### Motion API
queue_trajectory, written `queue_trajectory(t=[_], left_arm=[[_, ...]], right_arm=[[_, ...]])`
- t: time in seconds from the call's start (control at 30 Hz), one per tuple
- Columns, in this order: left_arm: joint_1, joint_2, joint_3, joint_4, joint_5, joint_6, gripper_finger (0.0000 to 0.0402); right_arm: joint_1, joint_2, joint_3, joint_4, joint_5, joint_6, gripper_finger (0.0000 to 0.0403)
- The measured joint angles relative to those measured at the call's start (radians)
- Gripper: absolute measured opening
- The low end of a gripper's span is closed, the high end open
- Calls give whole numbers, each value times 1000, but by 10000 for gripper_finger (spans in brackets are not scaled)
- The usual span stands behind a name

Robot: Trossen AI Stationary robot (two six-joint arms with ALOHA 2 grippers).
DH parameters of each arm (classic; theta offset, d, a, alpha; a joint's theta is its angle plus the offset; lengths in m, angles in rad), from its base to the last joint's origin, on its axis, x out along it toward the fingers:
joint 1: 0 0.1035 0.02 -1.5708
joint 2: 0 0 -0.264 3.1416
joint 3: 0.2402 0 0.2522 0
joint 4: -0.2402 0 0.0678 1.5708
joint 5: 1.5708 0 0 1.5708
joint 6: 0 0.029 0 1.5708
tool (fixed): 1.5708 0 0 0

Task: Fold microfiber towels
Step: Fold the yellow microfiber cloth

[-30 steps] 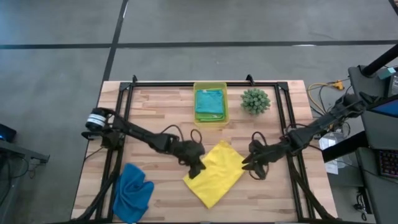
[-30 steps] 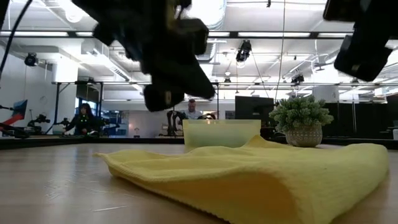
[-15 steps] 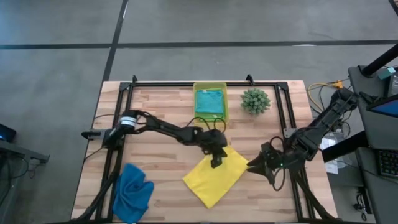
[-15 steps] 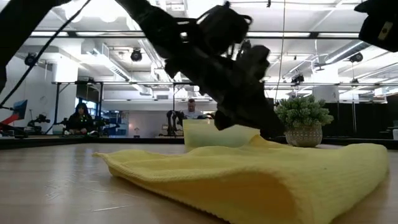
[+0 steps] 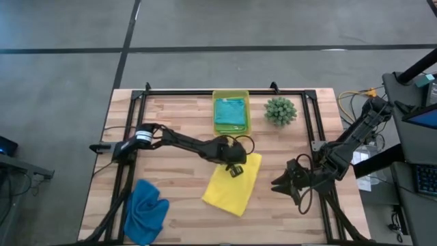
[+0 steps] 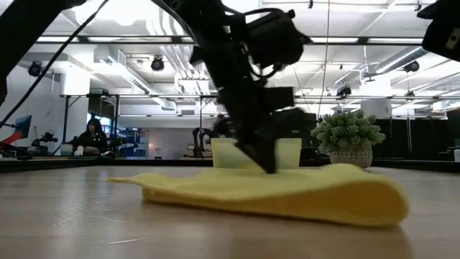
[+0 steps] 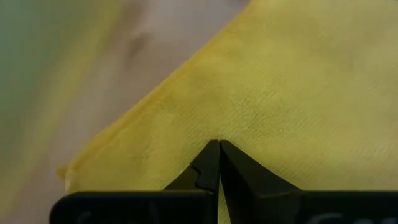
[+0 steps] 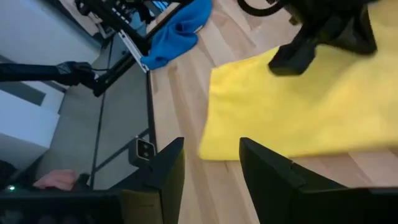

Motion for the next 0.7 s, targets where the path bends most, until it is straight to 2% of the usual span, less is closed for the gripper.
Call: queue_trajectory(t=[0.23, 0.4, 0.47, 0.57, 0.7], left_arm=[[-13, -34, -4, -256, -104, -135, 0], [-49, -111, -11, -312, -272, -123, 0], [-62, -169, -20, -303, -315, -46, 0], [-87, -235, -55, -300, -347, 148, 0], [-135, -361, -162, -262, -316, 391, 0]], right_arm=[[-2, 5, 0, -53, 24, -2, 148], [-11, 35, 0, -52, 43, -6, 148], [-14, 56, 0, -39, 50, -6, 148], [-20, 103, 0, 11, 52, 8, 148], [-44, 205, -2, 148, 57, -91, 148]])
